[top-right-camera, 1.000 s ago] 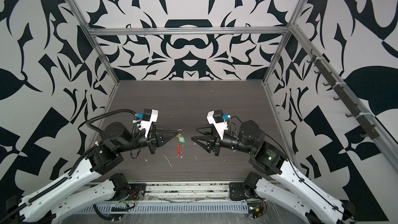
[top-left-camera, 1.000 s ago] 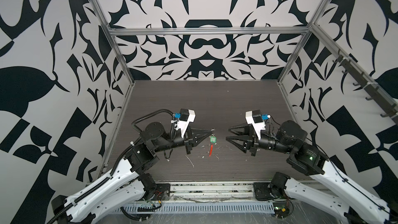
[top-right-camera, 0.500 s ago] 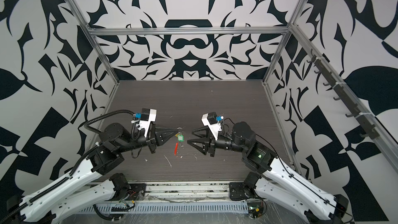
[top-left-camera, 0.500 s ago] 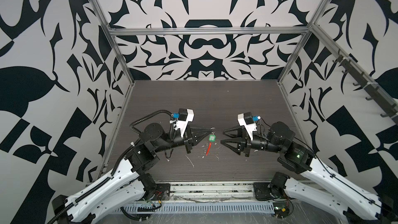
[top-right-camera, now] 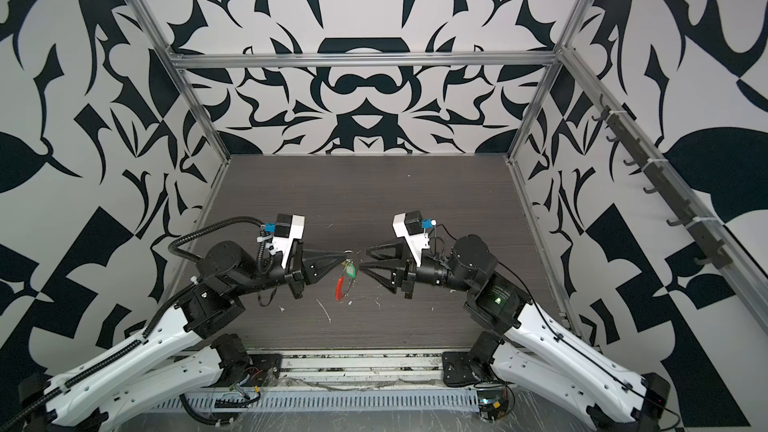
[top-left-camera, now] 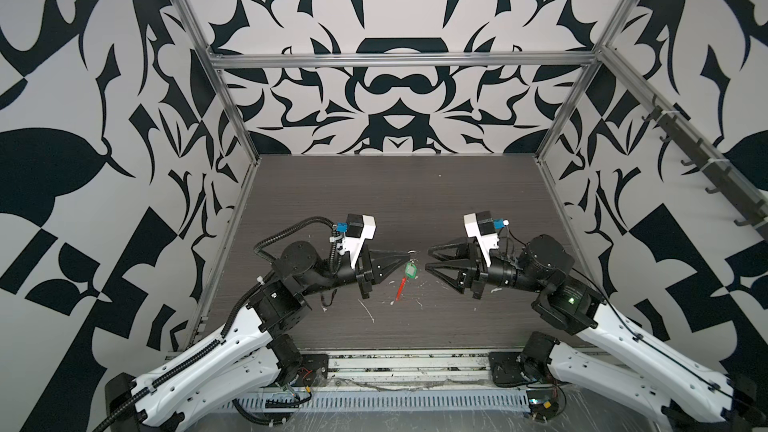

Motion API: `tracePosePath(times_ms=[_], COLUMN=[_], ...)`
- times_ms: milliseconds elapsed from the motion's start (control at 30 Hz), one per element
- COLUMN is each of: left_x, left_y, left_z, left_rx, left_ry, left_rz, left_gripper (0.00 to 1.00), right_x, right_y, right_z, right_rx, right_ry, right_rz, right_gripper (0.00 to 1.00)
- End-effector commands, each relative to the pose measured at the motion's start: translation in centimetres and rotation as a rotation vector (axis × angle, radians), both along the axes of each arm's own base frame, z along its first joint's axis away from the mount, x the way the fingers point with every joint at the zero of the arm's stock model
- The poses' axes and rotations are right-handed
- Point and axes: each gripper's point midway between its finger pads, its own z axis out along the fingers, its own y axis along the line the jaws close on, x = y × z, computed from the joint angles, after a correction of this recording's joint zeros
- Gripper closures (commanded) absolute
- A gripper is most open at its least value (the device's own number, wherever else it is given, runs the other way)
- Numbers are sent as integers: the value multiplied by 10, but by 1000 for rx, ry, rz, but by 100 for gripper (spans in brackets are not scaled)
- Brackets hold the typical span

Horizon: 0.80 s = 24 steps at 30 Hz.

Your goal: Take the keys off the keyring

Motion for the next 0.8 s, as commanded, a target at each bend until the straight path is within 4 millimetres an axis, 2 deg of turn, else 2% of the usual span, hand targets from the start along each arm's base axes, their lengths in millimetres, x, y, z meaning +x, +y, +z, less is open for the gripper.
tracePosePath(times_ms=[0, 333, 500, 600, 767], left_x=[-10, -17, -18, -16, -15], left_y=[2, 4, 5, 5, 5], left_z=[12, 13, 13, 13, 14], left_rx=[-50, -58, -59, -61, -62], left_ry=[-43, -70, -78, -76, -74], left_rz=[-42, -66, -69, -55, -54], left_gripper=[100, 100, 100, 100, 100], right_x=[-7, -17, -20, -24, -16], right_y=[0, -4, -3, -2, -1], right_z=[26, 24, 9, 2, -18], right_rx=[81, 77, 40, 21, -54], right_ry=[-48, -51, -27, -19, 0], right_rz=[31, 61, 75, 101, 62], right_gripper=[57, 61, 59, 62, 62])
